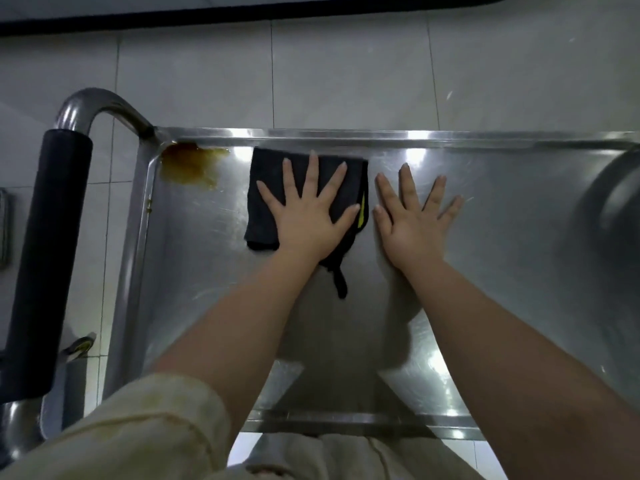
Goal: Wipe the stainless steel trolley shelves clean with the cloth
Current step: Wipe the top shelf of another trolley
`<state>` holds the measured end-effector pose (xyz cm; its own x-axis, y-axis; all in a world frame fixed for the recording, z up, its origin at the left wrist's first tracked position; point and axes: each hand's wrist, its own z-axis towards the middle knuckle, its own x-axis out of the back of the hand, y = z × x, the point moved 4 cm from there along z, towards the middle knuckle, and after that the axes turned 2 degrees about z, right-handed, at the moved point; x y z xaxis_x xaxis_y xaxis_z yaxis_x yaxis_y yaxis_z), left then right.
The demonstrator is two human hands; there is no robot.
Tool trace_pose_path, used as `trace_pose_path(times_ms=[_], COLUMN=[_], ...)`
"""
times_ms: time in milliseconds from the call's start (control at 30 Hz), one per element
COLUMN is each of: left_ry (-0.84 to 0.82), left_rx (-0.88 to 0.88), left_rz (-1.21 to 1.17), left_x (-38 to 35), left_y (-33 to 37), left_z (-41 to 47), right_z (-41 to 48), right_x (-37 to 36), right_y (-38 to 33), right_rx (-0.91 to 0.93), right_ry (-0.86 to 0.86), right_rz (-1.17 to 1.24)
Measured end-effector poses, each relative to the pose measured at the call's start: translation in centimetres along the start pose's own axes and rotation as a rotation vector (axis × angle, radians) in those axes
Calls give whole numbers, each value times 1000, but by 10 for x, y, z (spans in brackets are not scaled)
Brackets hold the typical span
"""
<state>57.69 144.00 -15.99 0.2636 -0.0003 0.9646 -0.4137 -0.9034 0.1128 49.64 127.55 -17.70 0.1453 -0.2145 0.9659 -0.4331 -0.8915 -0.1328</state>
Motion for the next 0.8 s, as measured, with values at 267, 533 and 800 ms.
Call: trace_pose_path(times_ms=[267,533,800], left_ry=[-57,-74,10], left_rx=[-69,7,14], left_rz=[62,30,-29], left_x=[-35,10,-4], left_y=[-32,-46,-51], left_z=[-170,8,-50], right_z=[1,1,-1], right_x=[1,1,5], right_y=[0,-3,0], right_rx=[5,2,-16], right_ry=[-25,-27,-63], right_rz=[-13,-20,-30])
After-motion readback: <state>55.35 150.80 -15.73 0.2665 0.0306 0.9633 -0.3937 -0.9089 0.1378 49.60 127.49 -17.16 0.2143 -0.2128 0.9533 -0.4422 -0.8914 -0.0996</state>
